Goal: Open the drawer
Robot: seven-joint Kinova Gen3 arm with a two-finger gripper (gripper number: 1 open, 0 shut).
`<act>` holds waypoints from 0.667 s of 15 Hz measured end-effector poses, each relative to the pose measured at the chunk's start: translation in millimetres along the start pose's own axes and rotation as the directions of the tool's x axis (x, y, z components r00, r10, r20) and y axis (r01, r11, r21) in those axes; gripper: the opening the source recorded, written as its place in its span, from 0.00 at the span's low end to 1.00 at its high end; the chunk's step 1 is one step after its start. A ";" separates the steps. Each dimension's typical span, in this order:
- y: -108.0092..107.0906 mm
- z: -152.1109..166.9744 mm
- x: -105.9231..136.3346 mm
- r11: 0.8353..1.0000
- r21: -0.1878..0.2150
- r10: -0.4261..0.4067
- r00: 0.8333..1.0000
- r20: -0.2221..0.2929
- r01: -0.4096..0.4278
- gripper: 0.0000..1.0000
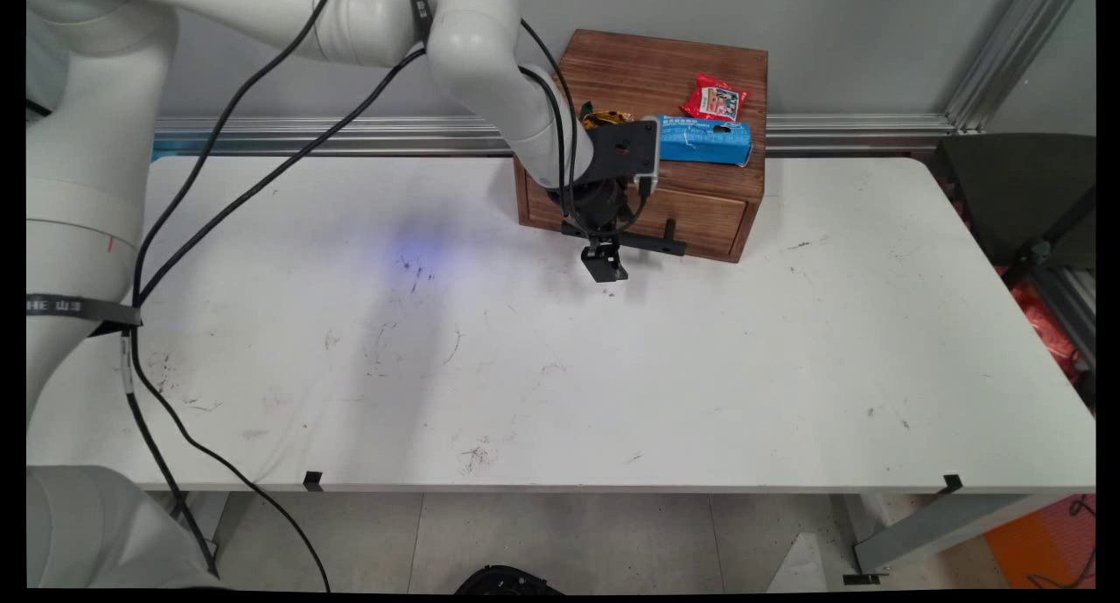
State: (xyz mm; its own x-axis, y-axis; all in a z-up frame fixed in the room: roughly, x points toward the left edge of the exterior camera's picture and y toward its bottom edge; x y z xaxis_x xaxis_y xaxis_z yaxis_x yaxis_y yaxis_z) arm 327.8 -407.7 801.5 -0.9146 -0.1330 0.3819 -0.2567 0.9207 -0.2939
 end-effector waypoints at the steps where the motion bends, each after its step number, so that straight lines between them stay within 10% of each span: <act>1: 0.4 2.4 -0.7 1.000 -0.001 -0.003 1.000 0.000 0.003 1.00; 10: 6.9 22.0 -3.1 0.998 -0.015 -0.063 0.998 -0.009 0.063 1.00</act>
State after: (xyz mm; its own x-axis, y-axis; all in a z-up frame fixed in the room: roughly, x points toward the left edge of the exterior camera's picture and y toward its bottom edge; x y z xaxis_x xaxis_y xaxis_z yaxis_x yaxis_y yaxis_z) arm 322.0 -409.0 778.9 -0.8938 -0.1879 0.4073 -0.3091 0.9160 -0.2557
